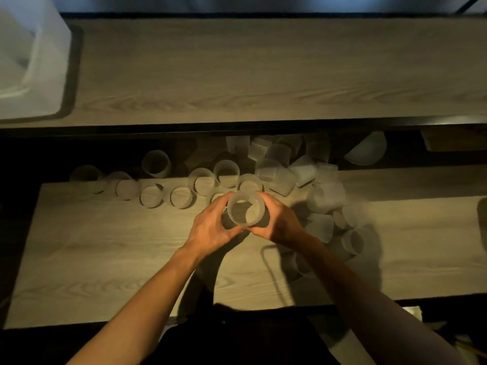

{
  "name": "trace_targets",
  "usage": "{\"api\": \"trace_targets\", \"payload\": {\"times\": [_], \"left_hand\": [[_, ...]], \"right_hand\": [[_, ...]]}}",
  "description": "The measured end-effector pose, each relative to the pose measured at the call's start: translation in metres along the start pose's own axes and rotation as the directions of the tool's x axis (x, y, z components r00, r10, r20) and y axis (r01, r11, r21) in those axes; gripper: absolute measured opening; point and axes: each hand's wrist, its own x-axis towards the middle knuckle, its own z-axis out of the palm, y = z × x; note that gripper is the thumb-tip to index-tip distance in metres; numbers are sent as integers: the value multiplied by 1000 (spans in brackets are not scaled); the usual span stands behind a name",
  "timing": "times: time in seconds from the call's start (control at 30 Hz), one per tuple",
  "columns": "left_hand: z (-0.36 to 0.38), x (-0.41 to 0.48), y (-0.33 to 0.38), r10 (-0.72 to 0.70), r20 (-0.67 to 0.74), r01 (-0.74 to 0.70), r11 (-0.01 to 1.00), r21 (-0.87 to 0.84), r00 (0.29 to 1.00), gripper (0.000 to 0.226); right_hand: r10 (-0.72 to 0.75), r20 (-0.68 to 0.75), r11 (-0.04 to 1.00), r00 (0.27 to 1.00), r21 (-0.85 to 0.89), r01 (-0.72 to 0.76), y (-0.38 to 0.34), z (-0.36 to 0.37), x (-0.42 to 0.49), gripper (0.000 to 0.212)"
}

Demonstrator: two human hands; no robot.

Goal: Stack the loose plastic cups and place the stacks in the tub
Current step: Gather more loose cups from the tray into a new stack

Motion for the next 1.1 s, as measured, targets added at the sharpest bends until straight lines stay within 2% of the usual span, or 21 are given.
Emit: {"api": "trace_targets", "payload": {"times": [0.13, 0.3, 0.57, 1.0, 1.1], "left_hand": [[-29, -5, -5, -23, -132, 27, 999, 24, 991, 75], [-48, -4, -19, -93, -192, 98, 995, 19, 977, 82], [-48, 6, -35, -137, -173, 139, 990, -1, 975, 84], [-42, 16, -40, -155, -82, 157, 987, 16, 984, 85], [-39, 17, -40, -167, -53, 169, 986, 17, 984, 82]], "right_hand": [[-9, -2, 998, 1000, 60, 9, -31, 6, 25, 82], [-8, 59, 997, 998, 71, 4, -54, 24, 57, 85], [36, 70, 992, 997, 120, -45, -43, 45, 73, 88], [-33, -19, 990, 999, 138, 36, -29, 41, 63, 91], [-21, 0, 990, 1000, 140, 20, -23, 44, 61, 91]]}}
